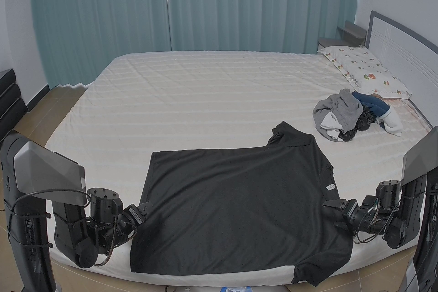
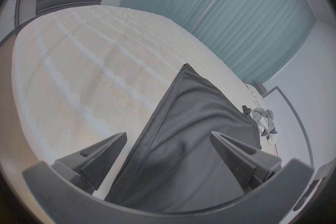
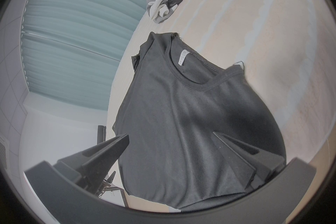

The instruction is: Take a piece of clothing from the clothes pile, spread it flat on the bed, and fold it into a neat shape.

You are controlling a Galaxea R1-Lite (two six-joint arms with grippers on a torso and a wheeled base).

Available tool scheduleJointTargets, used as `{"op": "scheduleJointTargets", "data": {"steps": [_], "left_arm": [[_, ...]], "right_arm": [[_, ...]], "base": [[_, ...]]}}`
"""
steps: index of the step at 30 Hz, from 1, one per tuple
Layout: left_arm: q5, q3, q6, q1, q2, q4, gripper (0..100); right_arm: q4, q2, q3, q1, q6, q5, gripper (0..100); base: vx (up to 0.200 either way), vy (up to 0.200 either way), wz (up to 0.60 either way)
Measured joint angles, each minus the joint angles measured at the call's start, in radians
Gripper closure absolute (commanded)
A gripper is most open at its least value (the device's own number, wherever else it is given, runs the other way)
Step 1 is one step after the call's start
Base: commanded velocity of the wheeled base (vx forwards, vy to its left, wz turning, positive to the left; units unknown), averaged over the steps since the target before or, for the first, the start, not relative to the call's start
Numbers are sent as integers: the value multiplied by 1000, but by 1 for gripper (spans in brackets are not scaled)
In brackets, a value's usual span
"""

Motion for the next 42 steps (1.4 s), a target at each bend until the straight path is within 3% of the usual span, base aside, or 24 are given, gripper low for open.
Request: {"op": "scheduleJointTargets", "data": {"steps": [10, 18, 30, 38, 42], "left_arm": [[2, -66, 4, 5, -23, 6, 0], [4, -246, 9, 38, -23, 81, 0], [-8, -729, 14, 101, 60, 408, 0], [-19, -1117, 16, 117, 218, 614, 0], [-34, -1229, 17, 129, 305, 715, 0]], "right_arm": [[0, 0, 1, 1, 0, 0, 0], [0, 0, 1, 1, -1, 0, 0], [0, 1, 1, 2, -5, 0, 0], [0, 3, 1, 9, -6, 0, 0], [0, 3, 1, 12, -7, 0, 0]], "base": [[0, 0, 0], [0, 0, 0], [0, 0, 0], [0, 0, 0], [0, 0, 0]]}}
